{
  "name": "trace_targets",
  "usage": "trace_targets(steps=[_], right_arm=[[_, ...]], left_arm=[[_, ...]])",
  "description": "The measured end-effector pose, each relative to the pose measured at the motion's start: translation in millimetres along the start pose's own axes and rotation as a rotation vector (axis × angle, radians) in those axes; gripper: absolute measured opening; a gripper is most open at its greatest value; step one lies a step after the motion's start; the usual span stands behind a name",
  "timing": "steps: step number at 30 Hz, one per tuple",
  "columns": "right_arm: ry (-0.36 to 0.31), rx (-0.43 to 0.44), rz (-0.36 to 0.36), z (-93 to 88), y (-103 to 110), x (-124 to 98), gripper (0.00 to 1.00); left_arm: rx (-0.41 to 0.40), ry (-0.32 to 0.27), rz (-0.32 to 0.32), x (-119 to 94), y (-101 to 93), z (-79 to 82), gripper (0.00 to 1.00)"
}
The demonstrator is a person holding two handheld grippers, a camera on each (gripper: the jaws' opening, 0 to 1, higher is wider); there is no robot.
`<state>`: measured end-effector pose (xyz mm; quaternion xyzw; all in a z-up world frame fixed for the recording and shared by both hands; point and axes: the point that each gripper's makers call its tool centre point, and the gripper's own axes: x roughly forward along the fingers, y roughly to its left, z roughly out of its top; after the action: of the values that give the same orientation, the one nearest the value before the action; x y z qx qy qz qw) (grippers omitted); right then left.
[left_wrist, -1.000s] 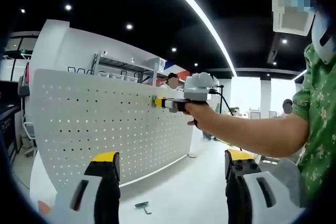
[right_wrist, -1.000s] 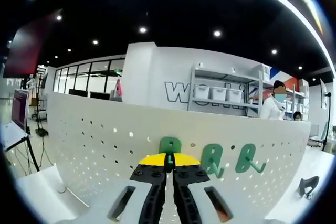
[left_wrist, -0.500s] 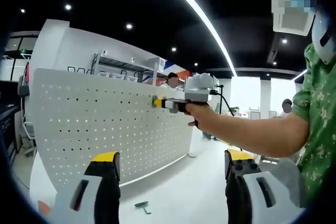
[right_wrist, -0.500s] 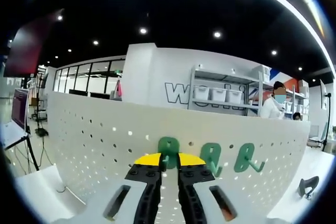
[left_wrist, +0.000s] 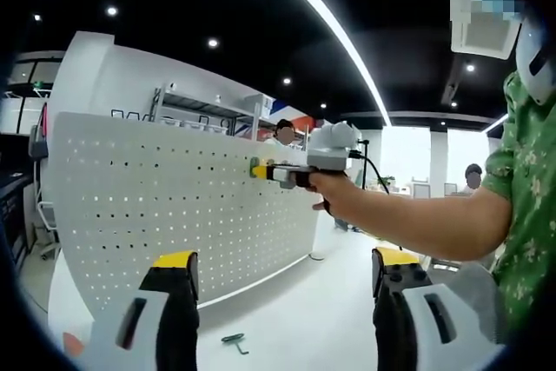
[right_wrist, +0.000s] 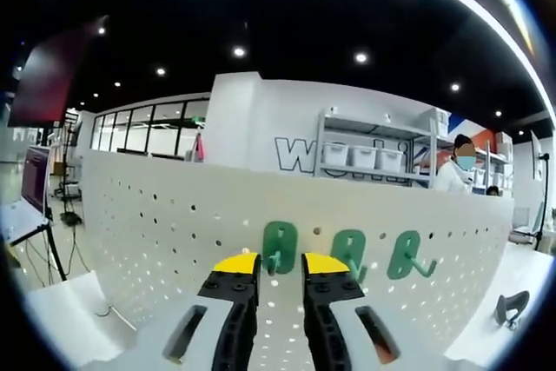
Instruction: Insert the hook assembly into the mounting plate slot until the hook locks in place.
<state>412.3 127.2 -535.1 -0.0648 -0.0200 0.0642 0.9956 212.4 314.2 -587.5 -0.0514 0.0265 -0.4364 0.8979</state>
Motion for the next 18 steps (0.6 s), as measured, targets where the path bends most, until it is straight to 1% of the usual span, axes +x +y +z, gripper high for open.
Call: trace_targets(steps=[6,9,12,15,17,18], right_arm=[[0.012,0.003,0.017,-8.0,2,-4,0.24],[0.011,0.015,0.028,-9.6,4,-6,0.32],[0.011,0.019,0.039,-10.8,6,-9,0.36],[0.014,0.034,0.049,-13.6,8,-12,0.38],[0.015,0.046,0.053,-15.3,8,-14,0.42],[0.017,0.046,0.053,-16.1,9,-15,0.45]], left_arm=[[0.001,0.0,-0.002,0,-2.1,0.6,0.84],[0.002,-0.001,-0.003,0,-3.5,1.1,0.85],[0.003,-0.001,-0.004,0,-4.6,1.7,0.85],[0.003,-0.001,-0.003,0,-5.9,2.5,0.85],[0.005,-0.002,-0.004,0,-7.1,2.9,0.85],[0.005,-0.002,-0.004,0,-7.3,3.0,0.86]])
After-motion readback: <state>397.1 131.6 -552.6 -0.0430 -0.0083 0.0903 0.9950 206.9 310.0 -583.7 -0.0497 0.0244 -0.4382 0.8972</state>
